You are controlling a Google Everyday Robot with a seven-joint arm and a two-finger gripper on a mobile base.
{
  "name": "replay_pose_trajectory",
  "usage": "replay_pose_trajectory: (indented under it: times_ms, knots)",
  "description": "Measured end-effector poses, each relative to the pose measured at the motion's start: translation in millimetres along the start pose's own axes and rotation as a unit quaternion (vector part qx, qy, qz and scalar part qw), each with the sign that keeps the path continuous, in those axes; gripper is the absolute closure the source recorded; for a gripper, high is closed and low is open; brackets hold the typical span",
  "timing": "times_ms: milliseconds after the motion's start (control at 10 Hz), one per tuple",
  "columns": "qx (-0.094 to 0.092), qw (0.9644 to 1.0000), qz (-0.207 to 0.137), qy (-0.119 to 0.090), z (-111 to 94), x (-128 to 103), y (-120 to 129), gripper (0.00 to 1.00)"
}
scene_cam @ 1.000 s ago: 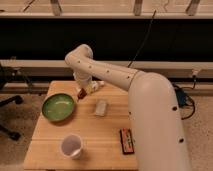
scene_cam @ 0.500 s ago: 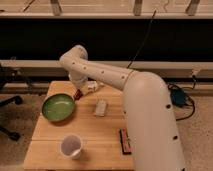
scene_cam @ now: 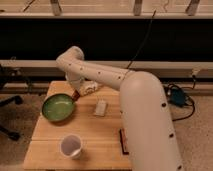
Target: Place the pepper in the ceramic bowl
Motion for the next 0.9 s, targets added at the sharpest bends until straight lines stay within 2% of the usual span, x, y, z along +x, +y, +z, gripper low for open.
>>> replay_pose_trajectory:
  times_ms: [600,900]
  knots:
    - [0.0,0.9991,-0.041,-0.012,3,-22,-19,1.0]
    - [-0.003,0.9983,-0.057,-0.015,5,-23,-17,1.0]
